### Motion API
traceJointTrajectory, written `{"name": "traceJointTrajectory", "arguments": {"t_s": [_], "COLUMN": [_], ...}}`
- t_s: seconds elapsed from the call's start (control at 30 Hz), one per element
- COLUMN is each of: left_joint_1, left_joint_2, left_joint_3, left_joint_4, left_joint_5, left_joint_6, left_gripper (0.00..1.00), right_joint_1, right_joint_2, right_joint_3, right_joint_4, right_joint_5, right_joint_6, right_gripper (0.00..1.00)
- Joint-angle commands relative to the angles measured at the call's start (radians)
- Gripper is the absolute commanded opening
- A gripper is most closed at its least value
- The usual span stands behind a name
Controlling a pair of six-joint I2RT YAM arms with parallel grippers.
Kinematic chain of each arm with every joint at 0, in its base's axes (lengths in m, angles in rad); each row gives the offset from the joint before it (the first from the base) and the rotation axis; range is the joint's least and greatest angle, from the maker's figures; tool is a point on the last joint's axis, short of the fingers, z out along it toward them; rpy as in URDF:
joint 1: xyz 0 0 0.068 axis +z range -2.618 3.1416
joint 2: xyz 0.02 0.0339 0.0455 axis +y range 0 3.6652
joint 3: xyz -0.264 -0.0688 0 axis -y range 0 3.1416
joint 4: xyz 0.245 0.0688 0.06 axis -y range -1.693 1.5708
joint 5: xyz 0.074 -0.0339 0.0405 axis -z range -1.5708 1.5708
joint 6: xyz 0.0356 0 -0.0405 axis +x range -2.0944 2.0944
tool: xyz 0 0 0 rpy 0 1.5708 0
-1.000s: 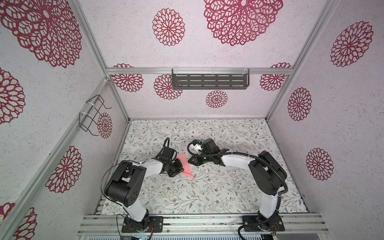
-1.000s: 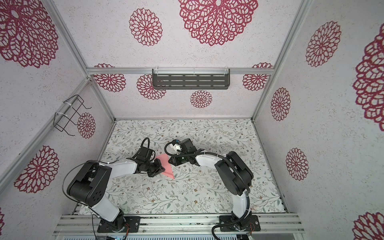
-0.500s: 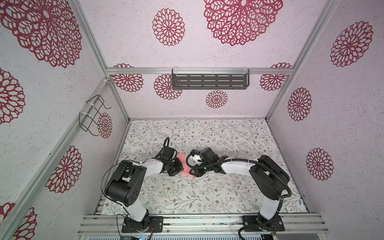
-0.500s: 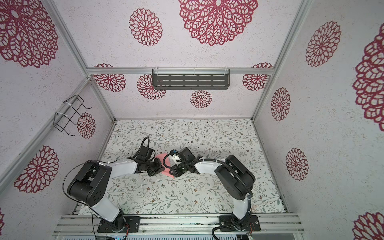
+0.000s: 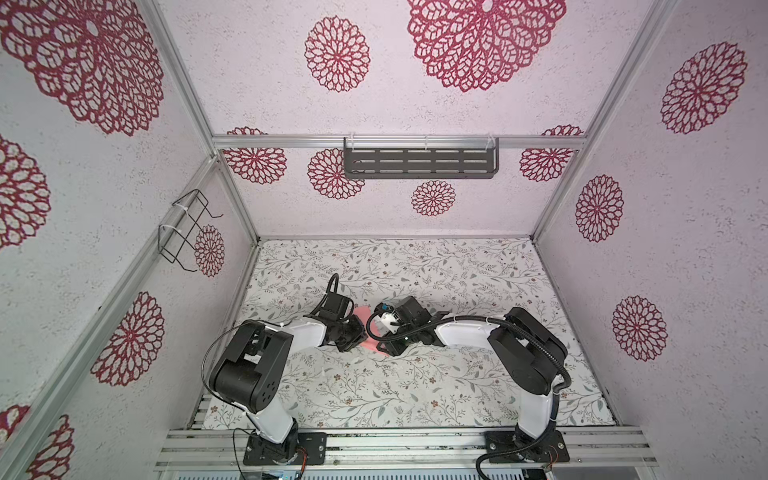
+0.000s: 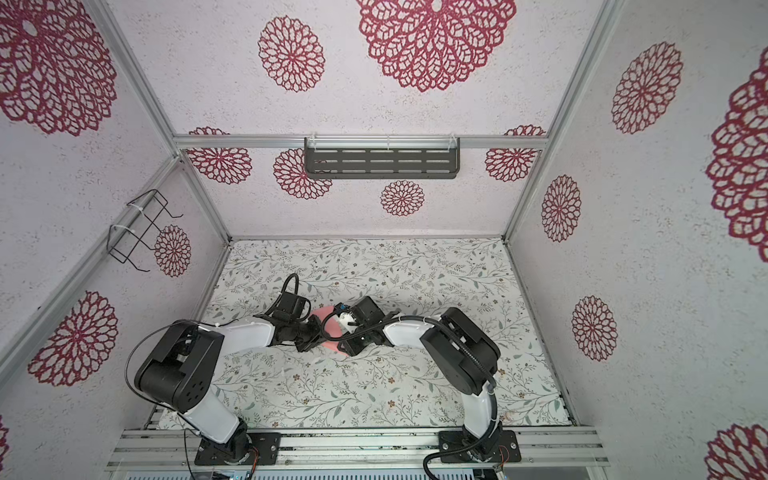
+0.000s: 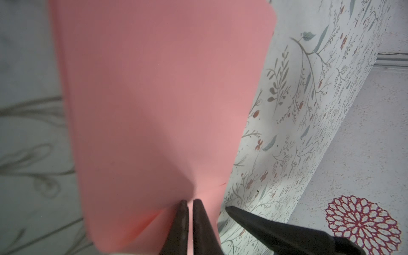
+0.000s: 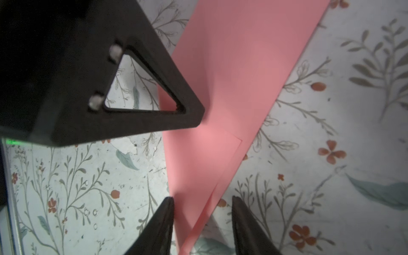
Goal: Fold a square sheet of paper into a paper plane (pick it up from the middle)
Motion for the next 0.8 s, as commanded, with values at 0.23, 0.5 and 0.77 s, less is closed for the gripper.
{"name": "traceJointTrajectory", "arguments": {"t_s": [0.23, 0.5, 0.77], "left_joint_1": [-0.003, -0.004, -0.005], "left_joint_2": [-0.004, -0.046, -0.112], "left_joint_3": [0.031, 0.047, -0.019], "left_joint_4": [0.015, 0.012, 0.017], "left_joint_5": [-0.002, 0.018, 0.035], "left_joint_6": [0.007, 0.027, 0.025], "left_gripper": [0.11, 0.12, 0.13], "right_joint_1": [0.005, 0.007, 0.01], "right_joint_2": [0.05, 0.071, 0.093], "right_joint_3": [0.026, 0.026, 0.048], "right_joint_4": [-0.072, -0.099, -0.13], "right_joint_5": [0.01, 0.038, 0.061], "right_joint_6": [-0.007, -0.009, -0.001], "right_gripper": [0.37, 0.37, 0.36]}}
